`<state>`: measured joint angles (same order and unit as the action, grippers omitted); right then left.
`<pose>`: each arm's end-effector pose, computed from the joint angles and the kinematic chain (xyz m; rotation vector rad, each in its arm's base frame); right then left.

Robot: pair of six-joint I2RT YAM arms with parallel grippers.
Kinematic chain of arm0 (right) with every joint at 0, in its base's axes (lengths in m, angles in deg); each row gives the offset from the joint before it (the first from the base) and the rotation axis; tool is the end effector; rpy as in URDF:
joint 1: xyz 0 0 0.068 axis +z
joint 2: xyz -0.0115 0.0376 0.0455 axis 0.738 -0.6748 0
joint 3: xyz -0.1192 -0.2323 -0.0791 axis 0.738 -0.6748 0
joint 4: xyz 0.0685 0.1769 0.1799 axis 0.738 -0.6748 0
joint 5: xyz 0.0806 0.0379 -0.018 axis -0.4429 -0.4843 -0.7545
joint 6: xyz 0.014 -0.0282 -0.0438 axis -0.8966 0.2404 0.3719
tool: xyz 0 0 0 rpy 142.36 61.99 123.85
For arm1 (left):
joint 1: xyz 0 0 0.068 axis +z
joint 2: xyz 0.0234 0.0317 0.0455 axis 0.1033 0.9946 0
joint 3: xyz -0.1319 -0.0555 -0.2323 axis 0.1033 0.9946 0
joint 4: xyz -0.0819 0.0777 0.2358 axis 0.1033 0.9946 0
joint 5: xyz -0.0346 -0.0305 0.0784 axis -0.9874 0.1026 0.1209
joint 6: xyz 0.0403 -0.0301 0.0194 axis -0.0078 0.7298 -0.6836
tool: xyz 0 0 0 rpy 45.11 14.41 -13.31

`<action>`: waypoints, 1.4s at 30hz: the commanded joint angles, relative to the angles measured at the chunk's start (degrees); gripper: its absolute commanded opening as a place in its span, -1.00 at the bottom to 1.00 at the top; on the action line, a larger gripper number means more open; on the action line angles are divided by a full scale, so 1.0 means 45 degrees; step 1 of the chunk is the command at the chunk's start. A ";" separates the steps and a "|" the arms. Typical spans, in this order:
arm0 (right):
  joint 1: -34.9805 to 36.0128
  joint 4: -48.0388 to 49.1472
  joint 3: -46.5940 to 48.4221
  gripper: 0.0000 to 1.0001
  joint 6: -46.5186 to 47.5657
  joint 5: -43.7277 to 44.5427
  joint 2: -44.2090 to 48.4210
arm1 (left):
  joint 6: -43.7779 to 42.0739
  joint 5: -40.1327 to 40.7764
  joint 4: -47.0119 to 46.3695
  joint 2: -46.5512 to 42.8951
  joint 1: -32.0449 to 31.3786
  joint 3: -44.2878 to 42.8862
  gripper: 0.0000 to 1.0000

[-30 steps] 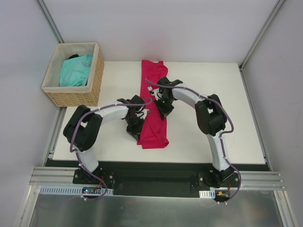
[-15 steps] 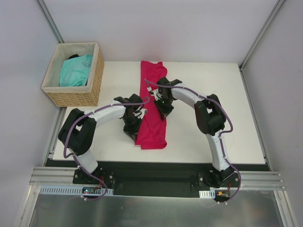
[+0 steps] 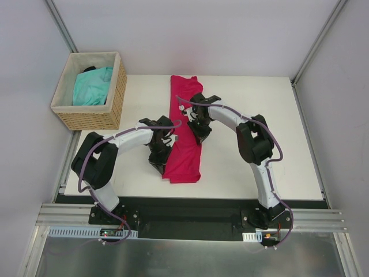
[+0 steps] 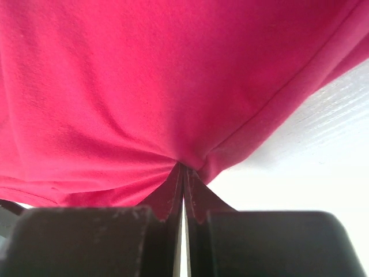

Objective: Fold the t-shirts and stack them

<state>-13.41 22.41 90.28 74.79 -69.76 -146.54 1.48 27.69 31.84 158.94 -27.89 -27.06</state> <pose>0.3779 0.2669 0.1666 -1.3797 2.5295 0.4019 0.2482 -0.1800 0.1783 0.6244 3.0041 -0.5652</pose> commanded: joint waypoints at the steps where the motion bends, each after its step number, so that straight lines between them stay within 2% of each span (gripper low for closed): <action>1: -0.0109 -0.0237 0.0589 -0.98 0.0335 0.0440 -0.0140 | -0.0276 0.0210 0.0896 0.0501 -0.0120 -0.0280 -1.00; 2: -0.0109 -0.0199 0.0589 -0.98 0.0335 0.0440 -0.0120 | -0.0296 0.0132 0.0896 0.0677 -0.0120 -0.0339 -0.87; 3: -0.0128 -0.0179 0.0589 -0.98 0.0335 0.0382 -0.0081 | -0.0373 0.0035 0.0896 0.0717 -0.0120 -0.0378 -0.42; 7: -0.0148 -0.0179 0.0726 -0.98 0.0276 0.0264 0.0153 | -0.0647 0.0170 0.0974 0.0698 -0.0120 -0.0690 -0.11; 8: -0.0128 -0.0276 0.0784 -0.98 0.0238 0.0264 0.0327 | -0.0725 0.0209 0.1110 0.0659 -0.0120 -0.0807 -0.10; 10: -0.0148 -0.0432 0.0824 -0.98 0.0120 0.0186 0.0620 | -0.0862 0.0599 0.1247 0.0562 -0.0120 -0.1274 -0.25; 11: -0.0148 -0.0607 0.0746 -0.98 0.0081 0.0167 0.0815 | -0.0901 0.0813 0.1286 0.0407 -0.0120 -0.1451 -0.47; 13: -0.0186 -0.0648 0.0184 -0.98 -0.0016 0.0108 0.1596 | -0.0960 0.1225 0.1248 0.0269 -0.0081 -0.2054 -0.72; 14: -0.0264 -0.0648 -0.0072 -0.98 -0.0075 0.0011 0.1869 | -0.0999 0.1206 0.1228 0.0210 -0.0062 -0.2290 -0.95; 15: -0.0342 -0.0609 -0.0423 -0.98 -0.0133 -0.0280 0.2568 | -0.0999 0.1206 0.1132 0.0190 -0.0062 -0.2544 -1.00; 17: -0.0498 -0.0337 -0.1749 -0.98 -0.0270 -0.0594 0.3488 | -0.0902 0.1051 0.0878 -0.0042 -0.0062 -0.2937 -1.00; 20: -0.0596 0.0366 -0.3736 -0.98 -0.0387 -0.1472 0.5461 | -0.0629 0.1089 -0.0291 -0.0628 -0.0062 -0.2276 -1.00; 24: -0.0597 0.1537 -0.6105 -0.98 -0.0563 -0.2779 0.6987 | -0.0278 0.1224 -0.3432 -0.1410 -0.0062 0.0762 -1.00; 25: -0.0616 0.2120 -0.6477 -0.98 -0.0621 -0.3015 0.7125 | -0.0180 0.1341 -0.4600 -0.1508 -0.0062 0.1199 -1.00; 28: -0.0616 0.3098 -0.7670 -0.98 -0.0836 -0.4108 0.7379 | -0.0042 0.1694 -0.5992 -0.1199 -0.0062 0.1984 -1.00; 36: -0.0577 0.4253 -0.9584 -0.98 -0.1149 -0.5223 0.7771 | 0.0036 0.1383 -0.7014 0.0482 -0.0062 0.1205 -1.00; 42: -0.0480 0.4236 -0.9470 -0.98 -0.1052 -0.5185 0.7849 | 0.0016 0.1225 -0.6897 0.0582 -0.0081 0.1143 -1.00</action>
<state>-16.03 39.04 46.80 70.00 -90.46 -113.39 1.22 33.05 1.87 160.91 -27.85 -22.20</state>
